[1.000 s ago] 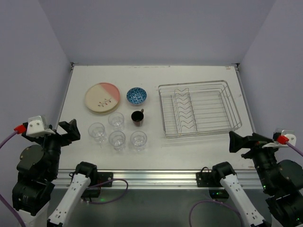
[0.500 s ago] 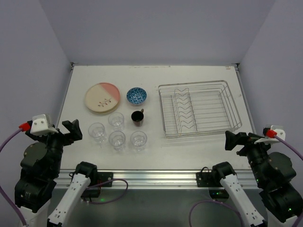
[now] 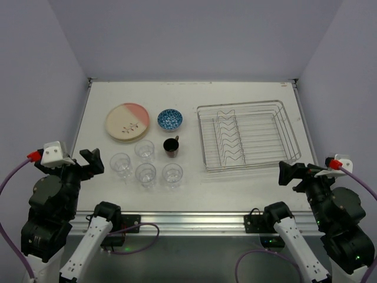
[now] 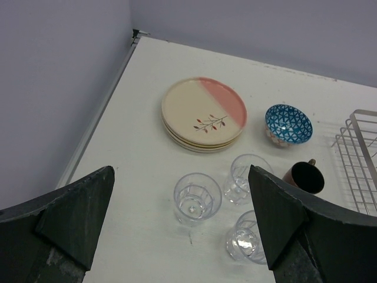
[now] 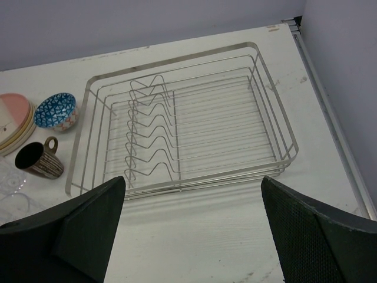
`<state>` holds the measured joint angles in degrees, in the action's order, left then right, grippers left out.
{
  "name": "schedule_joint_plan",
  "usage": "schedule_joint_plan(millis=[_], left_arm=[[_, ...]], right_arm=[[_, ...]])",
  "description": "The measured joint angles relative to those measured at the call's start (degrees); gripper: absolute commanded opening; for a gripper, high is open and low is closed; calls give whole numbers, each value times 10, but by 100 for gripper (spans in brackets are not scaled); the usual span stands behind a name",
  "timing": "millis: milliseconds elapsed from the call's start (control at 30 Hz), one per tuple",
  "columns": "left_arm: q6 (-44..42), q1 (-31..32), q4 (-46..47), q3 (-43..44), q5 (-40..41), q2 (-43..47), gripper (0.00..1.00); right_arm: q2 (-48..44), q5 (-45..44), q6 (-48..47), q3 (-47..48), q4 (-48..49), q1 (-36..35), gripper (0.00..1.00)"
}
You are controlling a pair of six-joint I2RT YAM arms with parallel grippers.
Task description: Unload the mixed dishes from the dish rack
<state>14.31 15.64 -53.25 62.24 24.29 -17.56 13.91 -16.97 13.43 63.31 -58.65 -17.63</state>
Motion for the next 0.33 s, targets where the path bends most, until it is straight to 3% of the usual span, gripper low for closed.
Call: schedule_joint_plan(millis=[333], left_arm=[[-5,2,29,-26,-7,2,100]], right_arm=[[2,0,2,-11,0,0,99]])
